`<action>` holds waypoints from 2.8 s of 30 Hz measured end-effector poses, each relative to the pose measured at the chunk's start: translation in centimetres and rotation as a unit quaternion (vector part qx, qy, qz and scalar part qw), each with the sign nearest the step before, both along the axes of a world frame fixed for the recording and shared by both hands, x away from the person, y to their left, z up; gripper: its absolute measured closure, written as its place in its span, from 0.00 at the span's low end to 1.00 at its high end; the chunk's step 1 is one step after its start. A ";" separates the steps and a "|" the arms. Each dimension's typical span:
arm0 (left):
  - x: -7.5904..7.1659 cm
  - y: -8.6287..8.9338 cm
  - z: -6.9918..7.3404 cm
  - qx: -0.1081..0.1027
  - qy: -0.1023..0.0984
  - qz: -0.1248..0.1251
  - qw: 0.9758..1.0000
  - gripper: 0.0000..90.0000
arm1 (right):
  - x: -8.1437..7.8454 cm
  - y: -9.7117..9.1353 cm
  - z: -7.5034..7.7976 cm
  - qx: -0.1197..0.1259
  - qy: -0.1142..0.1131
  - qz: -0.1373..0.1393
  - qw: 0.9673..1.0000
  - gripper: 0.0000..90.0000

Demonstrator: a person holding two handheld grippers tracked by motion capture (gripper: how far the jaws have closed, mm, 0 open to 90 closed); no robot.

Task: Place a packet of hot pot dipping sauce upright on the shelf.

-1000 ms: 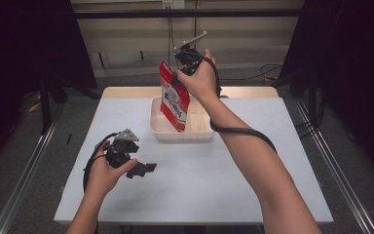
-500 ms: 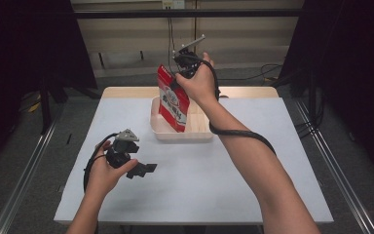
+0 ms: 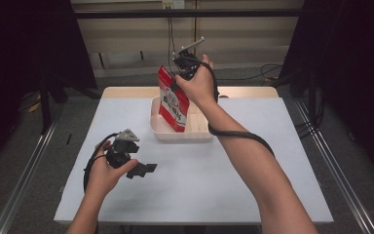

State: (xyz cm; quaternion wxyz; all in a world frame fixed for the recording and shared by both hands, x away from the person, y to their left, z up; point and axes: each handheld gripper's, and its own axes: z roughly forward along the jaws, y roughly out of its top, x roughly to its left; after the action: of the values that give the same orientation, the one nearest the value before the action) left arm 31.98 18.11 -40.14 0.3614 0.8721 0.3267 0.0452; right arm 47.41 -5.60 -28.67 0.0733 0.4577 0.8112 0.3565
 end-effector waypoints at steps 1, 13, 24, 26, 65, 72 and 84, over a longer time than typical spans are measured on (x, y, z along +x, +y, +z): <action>0.0 0.1 0.0 0.005 -0.001 -0.005 1.000 0.04 | 0.0 0.0 -0.1 -0.001 0.000 0.002 1.000 1.00; -0.1 -0.1 0.1 0.003 -0.002 -0.003 1.000 0.04 | 0.1 0.1 -0.8 -0.005 -0.001 0.001 1.000 1.00; -0.1 0.0 0.1 0.007 -0.003 -0.006 1.000 0.04 | 0.3 -0.5 -0.9 -0.002 -0.001 -0.006 1.000 0.98; -0.1 0.0 0.1 0.009 -0.004 -0.005 1.000 0.04 | 0.3 -0.5 -0.9 -0.004 0.000 -0.009 1.000 0.97; 0.1 -0.1 -0.1 0.010 0.001 -0.006 1.000 0.04 | -1.6 -2.5 -0.8 -0.006 -0.007 -0.003 1.000 0.45; 0.1 -0.3 -0.2 0.010 0.005 -0.008 1.000 0.04 | -2.1 -2.8 -0.6 -0.008 -0.006 0.001 1.000 0.40; 0.2 -0.3 -0.1 0.008 0.003 -0.010 1.000 0.04 | -3.4 -3.2 -0.7 -0.010 -0.012 0.020 1.000 0.29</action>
State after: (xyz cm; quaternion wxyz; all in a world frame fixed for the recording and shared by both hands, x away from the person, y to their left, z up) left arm 32.13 17.77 -40.27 0.3537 0.8783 0.3189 0.0418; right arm 44.04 -8.81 -29.39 0.0809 0.4360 0.8229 0.3552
